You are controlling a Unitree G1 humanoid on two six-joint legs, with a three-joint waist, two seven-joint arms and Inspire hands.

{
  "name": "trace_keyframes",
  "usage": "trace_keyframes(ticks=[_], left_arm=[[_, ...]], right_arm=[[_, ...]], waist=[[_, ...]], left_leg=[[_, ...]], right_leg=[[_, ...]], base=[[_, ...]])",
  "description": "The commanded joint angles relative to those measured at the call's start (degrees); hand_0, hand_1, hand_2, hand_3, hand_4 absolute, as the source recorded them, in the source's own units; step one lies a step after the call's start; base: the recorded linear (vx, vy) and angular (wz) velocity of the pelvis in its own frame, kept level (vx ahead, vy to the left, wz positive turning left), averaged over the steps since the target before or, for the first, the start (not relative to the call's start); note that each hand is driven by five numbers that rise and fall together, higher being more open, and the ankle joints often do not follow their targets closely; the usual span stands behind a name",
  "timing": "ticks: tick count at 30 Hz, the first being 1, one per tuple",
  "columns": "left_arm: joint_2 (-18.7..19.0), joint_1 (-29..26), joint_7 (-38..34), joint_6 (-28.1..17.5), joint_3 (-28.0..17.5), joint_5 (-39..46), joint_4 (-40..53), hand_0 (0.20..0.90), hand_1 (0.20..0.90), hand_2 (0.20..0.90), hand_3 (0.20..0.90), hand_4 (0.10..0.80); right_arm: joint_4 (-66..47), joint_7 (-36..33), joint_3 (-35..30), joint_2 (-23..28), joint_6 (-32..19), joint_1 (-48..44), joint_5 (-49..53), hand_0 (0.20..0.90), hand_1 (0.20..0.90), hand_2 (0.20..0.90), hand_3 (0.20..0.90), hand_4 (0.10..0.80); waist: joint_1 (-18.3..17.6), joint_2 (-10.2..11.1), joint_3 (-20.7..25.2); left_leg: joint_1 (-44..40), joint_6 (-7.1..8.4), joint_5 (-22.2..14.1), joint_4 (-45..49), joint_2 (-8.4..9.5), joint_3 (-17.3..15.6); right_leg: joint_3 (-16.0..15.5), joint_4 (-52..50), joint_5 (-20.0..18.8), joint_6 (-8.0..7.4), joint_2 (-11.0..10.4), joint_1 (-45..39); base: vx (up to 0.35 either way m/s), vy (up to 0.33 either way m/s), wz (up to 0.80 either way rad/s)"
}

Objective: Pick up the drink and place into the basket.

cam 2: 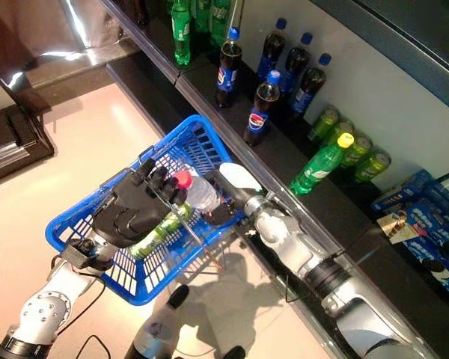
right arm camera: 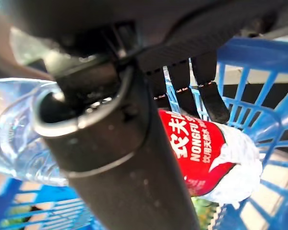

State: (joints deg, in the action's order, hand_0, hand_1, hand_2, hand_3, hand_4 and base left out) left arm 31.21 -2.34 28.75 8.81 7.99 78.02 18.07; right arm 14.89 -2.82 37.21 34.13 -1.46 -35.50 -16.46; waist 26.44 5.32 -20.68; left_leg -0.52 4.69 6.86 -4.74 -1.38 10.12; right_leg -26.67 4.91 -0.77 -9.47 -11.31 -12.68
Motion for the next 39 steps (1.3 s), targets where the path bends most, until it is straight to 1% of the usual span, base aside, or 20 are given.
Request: trace_keyframes(ticks=[1, 6, 10, 15, 17, 20, 26, 32, 39], left_arm=[[-3.9, -9.7, 13.9, -6.5, 4.4, 6.6, 16.4, 0.3, 0.3, 0.3, 0.2, 0.1], [-4.3, -11.0, 14.5, -6.6, 6.7, 5.6, 16.0, 0.3, 0.3, 0.3, 0.2, 0.1], [-4.5, -11.6, 14.9, -6.8, 7.8, 5.1, 15.7, 0.3, 0.3, 0.3, 0.2, 0.1], [-5.4, -12.8, 14.9, -6.9, 9.8, 3.9, 15.3, 0.3, 0.3, 0.3, 0.2, 0.1], [-5.4, -12.8, 14.9, -6.9, 9.8, 3.9, 15.3, 0.3, 0.3, 0.3, 0.2, 0.1], [-4.6, -14.0, 14.7, -6.5, 9.8, 5.3, 15.4, 0.3, 0.3, 0.3, 0.2, 0.1], [-4.6, -14.0, 15.1, -5.8, 9.6, 5.5, 15.8, 0.3, 0.3, 0.3, 0.2, 0.1], [-5.4, -14.7, 15.7, -6.0, 10.0, 5.2, 16.2, 0.3, 0.3, 0.3, 0.2, 0.1], [-6.2, -15.6, 15.5, -6.4, 10.6, 4.2, 16.8, 0.3, 0.3, 0.3, 0.2, 0.1]], right_arm=[[-0.9, -7.0, 4.4, 0.1, -5.7, -9.4, -2.1, 0.3, 0.3, 0.3, 0.2, 0.1], [-0.3, -6.9, 6.7, 0.4, -3.9, -12.5, -7.5, 0.3, 0.3, 0.3, 0.2, 0.1], [-0.2, -6.6, 7.6, 0.3, -2.7, -13.6, -8.4, 0.3, 0.3, 0.3, 0.2, 0.1], [1.4, -4.5, 9.0, -1.0, -0.8, -15.4, -9.8, 0.3, 0.3, 0.3, 0.2, 0.1], [1.4, -4.4, 9.0, -1.1, -0.7, -15.5, -9.8, 0.3, 0.3, 0.3, 0.2, 0.1], [2.7, -3.0, 10.7, -2.2, -0.3, -17.0, -12.0, 0.3, 0.3, 0.3, 0.2, 0.1], [2.4, -1.6, 11.6, -2.9, -0.4, -17.7, -13.1, 0.3, 0.3, 0.3, 0.2, 0.1], [2.2, 2.0, 13.4, -5.3, -0.5, -18.5, -13.4, 0.3, 0.3, 0.3, 0.2, 0.1], [4.3, 4.4, 14.5, -8.6, 1.0, -17.9, -11.7, 0.3, 0.3, 0.3, 0.2, 0.1]], waist=[[-1.1, 1.1, 17.2], [-1.3, 1.2, 17.3], [-1.3, 1.3, 17.3], [-1.3, 1.3, 17.5], [-1.4, 1.3, 17.4], [-1.1, 1.4, 17.7], [-0.8, 1.5, 17.6], [-0.6, 1.5, 17.9], [-0.2, 1.5, 17.9]], left_leg=[[-1.5, -0.14, -4.4, -0.3, 0.08, -3.1], [-1.6, -0.15, -4.5, -0.3, 0.12, -3.1], [-1.6, -0.13, -4.4, -0.3, 0.12, -3.1], [-1.8, -0.19, -4.5, -0.3, 0.2, -2.8], [-1.8, -0.19, -4.5, -0.3, 0.2, -2.8], [-1.9, -0.15, -4.5, -0.3, 0.27, -2.6], [-1.9, -0.11, -4.5, -0.3, 0.21, -2.4], [-1.8, -0.11, -4.5, -0.3, 0.34, -2.2], [-1.8, -0.09, -4.5, -0.3, 0.38, -1.9]], right_leg=[[-0.8, -2.0, -1.1, 0.4, 0.4, 1.8], [-0.5, -1.8, -1.1, 0.36, 0.5, 1.8], [-0.6, -1.8, -1.2, 0.3, 0.4, 1.8], [-0.6, -2.0, -1.2, 0.35, 0.4, 1.7], [-0.6, -2.0, -1.2, 0.36, 0.4, 1.7], [-0.6, -1.9, -1.2, 0.38, 0.4, 1.5], [-0.7, -2.0, -1.1, 0.35, 0.4, 1.5], [-0.6, -1.9, -1.1, 0.45, 0.4, 1.5], [-0.6, -2.0, -0.9, 0.62, 0.4, 1.4]], base=[[0.0, 0.0, 0.0], [0.0, 0.0, 0.0], [0.0, 0.0, 0.0], [0.0, 0.0, 0.0], [0.0, 0.0, 0.0], [0.0, 0.0, 0.0], [0.0, 0.0, 0.0], [0.0, 0.0, 0.0], [0.0, 0.0, 0.0]])
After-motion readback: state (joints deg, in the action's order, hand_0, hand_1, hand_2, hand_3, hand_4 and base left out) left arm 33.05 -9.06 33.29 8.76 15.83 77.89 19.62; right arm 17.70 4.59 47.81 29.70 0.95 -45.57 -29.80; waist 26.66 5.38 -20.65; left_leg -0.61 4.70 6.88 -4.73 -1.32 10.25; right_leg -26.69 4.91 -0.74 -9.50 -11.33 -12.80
